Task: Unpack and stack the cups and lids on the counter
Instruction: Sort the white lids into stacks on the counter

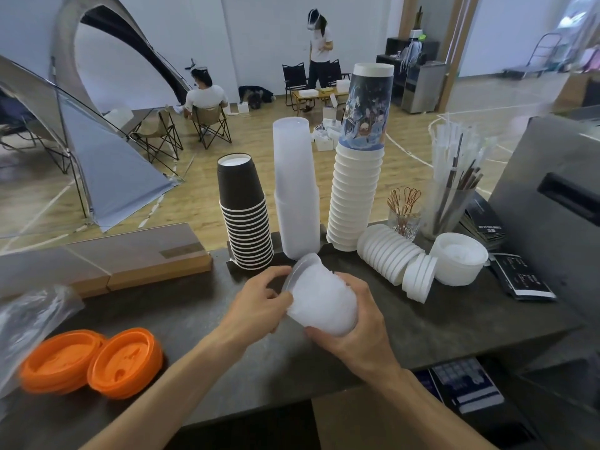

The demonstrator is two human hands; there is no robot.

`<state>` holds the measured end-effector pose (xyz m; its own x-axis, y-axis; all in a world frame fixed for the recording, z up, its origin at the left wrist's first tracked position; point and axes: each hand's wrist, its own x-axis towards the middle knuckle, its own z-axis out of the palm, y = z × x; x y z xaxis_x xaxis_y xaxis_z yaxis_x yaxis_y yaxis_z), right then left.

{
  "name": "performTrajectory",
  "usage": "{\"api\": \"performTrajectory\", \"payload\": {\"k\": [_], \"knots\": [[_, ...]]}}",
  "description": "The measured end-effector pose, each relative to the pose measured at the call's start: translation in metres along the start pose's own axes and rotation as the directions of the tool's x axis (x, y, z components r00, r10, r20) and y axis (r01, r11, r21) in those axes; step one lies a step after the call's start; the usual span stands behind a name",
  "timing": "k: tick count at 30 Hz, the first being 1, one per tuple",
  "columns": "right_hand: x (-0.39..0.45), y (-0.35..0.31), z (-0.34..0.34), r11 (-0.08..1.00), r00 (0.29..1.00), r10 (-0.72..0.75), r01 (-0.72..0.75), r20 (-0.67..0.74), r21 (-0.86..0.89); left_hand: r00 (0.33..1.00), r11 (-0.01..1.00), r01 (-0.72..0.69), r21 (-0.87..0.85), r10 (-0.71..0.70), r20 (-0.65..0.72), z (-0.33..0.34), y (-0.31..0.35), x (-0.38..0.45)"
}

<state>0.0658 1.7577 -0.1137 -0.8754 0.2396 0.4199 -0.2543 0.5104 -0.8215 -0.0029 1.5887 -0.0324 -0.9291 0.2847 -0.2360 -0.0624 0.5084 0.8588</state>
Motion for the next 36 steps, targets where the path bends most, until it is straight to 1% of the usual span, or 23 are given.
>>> {"api": "performTrajectory", "payload": {"k": [2, 5, 6, 7, 8, 9, 10, 11, 13, 15, 16, 19, 22, 24, 27, 29, 30, 33, 36], "knots": [[0.000, -0.003, -0.002, 1.000, 1.000, 0.011, -0.010, -0.011, 0.026, 0.999, 0.996, -0.025, 0.090, 0.023, 0.027, -0.005, 0.003, 0.000], [-0.001, -0.006, -0.005, 0.997, 0.998, 0.051, -0.049, -0.025, 0.064, 0.995, 0.936, -0.085, 0.343, 0.099, -0.023, -0.009, 0.004, 0.002], [-0.001, -0.008, -0.007, 0.995, 0.997, 0.073, -0.071, -0.021, 0.074, 0.989, 0.917, -0.111, 0.382, 0.139, -0.045, -0.010, 0.003, 0.002], [-0.002, -0.008, -0.007, 0.992, 0.995, 0.095, -0.093, -0.013, 0.087, 0.981, 0.920, -0.159, 0.358, 0.187, -0.045, -0.011, 0.003, 0.003], [-0.002, -0.009, -0.008, 0.989, 0.994, 0.113, -0.112, 0.000, 0.101, 0.975, 0.939, -0.216, 0.269, 0.222, 0.005, -0.012, 0.001, 0.004], [-0.003, -0.010, -0.008, 0.985, 0.992, 0.126, -0.127, 0.014, 0.115, 0.961, 0.953, -0.271, 0.134, 0.260, 0.092, -0.015, 0.000, 0.004], [-0.003, -0.011, -0.009, 0.982, 0.990, 0.136, -0.139, 0.027, 0.130, 0.934, 0.948, -0.316, 0.041, 0.303, 0.191, -0.017, -0.002, 0.005], [-0.004, -0.012, -0.009, 0.979, 0.989, 0.144, -0.148, 0.039, 0.144, 0.898, 0.934, -0.357, 0.020, 0.338, 0.283, -0.020, -0.002, 0.005], [-0.004, -0.015, -0.010, 0.973, 0.985, 0.152, -0.163, 0.079, 0.164, 0.832, 0.897, -0.433, 0.095, 0.357, 0.424, -0.025, 0.001, 0.005], [-0.004, -0.017, -0.011, 0.969, 0.980, 0.156, -0.176, 0.119, 0.175, 0.803, 0.882, -0.444, 0.155, 0.315, 0.505, -0.030, 0.008, 0.006], [-0.004, -0.018, -0.012, 0.967, 0.978, 0.161, -0.183, 0.133, 0.177, 0.799, 0.886, -0.436, 0.159, 0.299, 0.522, -0.032, 0.010, 0.007], [-0.004, -0.021, -0.015, 0.961, 0.973, 0.178, -0.204, 0.150, 0.188, 0.818, 0.902, -0.409, 0.140, 0.295, 0.493, -0.040, 0.012, 0.010], [-0.003, -0.023, -0.017, 0.958, 0.971, 0.182, -0.211, 0.153, 0.196, 0.861, 0.922, -0.380, 0.074, 0.323, 0.394, -0.043, 0.010, 0.009], [-0.004, -0.024, -0.016, 0.955, 0.970, 0.184, -0.215, 0.161, 0.205, 0.886, 0.935, -0.352, 0.046, 0.317, 0.337, -0.042, 0.009, 0.007], [-0.004, -0.025, -0.013, 0.957, 0.970, 0.175, -0.208, 0.169, 0.201, 0.896, 0.934, -0.348, 0.075, 0.308, 0.318, -0.032, 0.010, 0.005], [-0.004, -0.026, -0.009, 0.957, 0.972, 0.172, -0.203, 0.160, 0.208, 0.915, 0.941, -0.329, 0.075, 0.298, 0.272, -0.028, 0.012, 0.004], [-0.003, -0.027, -0.008, 0.959, 0.974, 0.167, -0.197, 0.153, 0.206, 0.920, 0.940, -0.327, 0.094, 0.294, 0.258, -0.026, 0.013, 0.004], [-0.003, -0.028, -0.007, 0.971, 0.979, 0.143, -0.168, 0.146, 0.171, 0.924, 0.912, -0.341, 0.226, 0.281, 0.259, -0.024, 0.013, 0.003], [-0.002, -0.031, -0.009, 0.982, 0.983, 0.107, -0.128, 0.148, 0.141, 0.917, 0.894, -0.368, 0.255, 0.303, 0.260, -0.023, 0.013, 0.001]]}}
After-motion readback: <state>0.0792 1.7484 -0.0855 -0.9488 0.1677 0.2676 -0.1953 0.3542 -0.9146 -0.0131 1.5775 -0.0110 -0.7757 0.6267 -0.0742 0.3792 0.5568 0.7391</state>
